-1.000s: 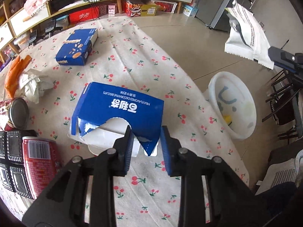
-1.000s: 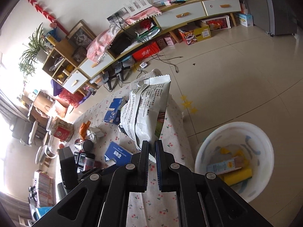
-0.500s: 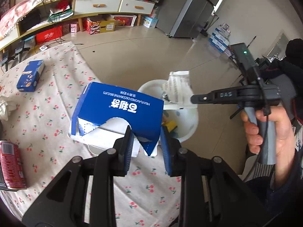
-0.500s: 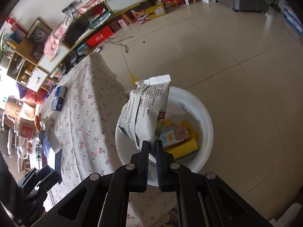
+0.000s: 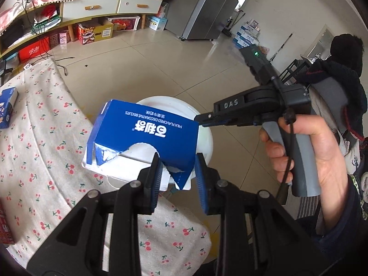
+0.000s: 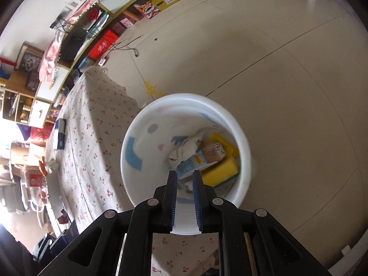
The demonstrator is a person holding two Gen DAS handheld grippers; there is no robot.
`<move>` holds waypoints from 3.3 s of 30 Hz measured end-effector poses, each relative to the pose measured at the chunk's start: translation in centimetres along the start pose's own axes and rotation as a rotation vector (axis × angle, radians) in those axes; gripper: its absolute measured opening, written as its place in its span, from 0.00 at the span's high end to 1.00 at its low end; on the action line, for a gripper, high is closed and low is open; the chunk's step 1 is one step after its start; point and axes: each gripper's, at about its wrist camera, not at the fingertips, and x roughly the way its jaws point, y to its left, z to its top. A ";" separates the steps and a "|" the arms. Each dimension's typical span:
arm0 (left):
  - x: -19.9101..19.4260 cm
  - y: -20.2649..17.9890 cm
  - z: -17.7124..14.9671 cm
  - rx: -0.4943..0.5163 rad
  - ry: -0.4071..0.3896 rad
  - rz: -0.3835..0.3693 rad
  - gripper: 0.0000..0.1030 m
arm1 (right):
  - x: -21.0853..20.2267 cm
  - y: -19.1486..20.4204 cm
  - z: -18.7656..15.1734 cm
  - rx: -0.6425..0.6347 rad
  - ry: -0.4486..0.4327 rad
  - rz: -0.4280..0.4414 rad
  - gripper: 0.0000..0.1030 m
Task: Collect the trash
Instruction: 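Carry the foil packet over the bucket with the right gripper while the left carries the tissue box, then open both grippers over the white bucket to drop packet and tissue box, then move both grippers back to the table toward the orange glove and white bag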
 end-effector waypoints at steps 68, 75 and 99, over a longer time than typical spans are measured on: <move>-20.0 26.9 -5.8 -0.500 -0.010 0.488 0.40 | 2.6 25.7 -2.9 -0.437 -0.145 0.152 0.44; -18.6 28.5 -4.5 -0.484 -0.013 0.477 0.38 | 5.9 27.6 -1.6 -0.407 -0.104 0.183 0.44; -13.6 33.3 -1.3 -0.427 0.006 0.361 0.85 | 14.8 38.5 -3.5 -0.660 -0.009 0.267 0.44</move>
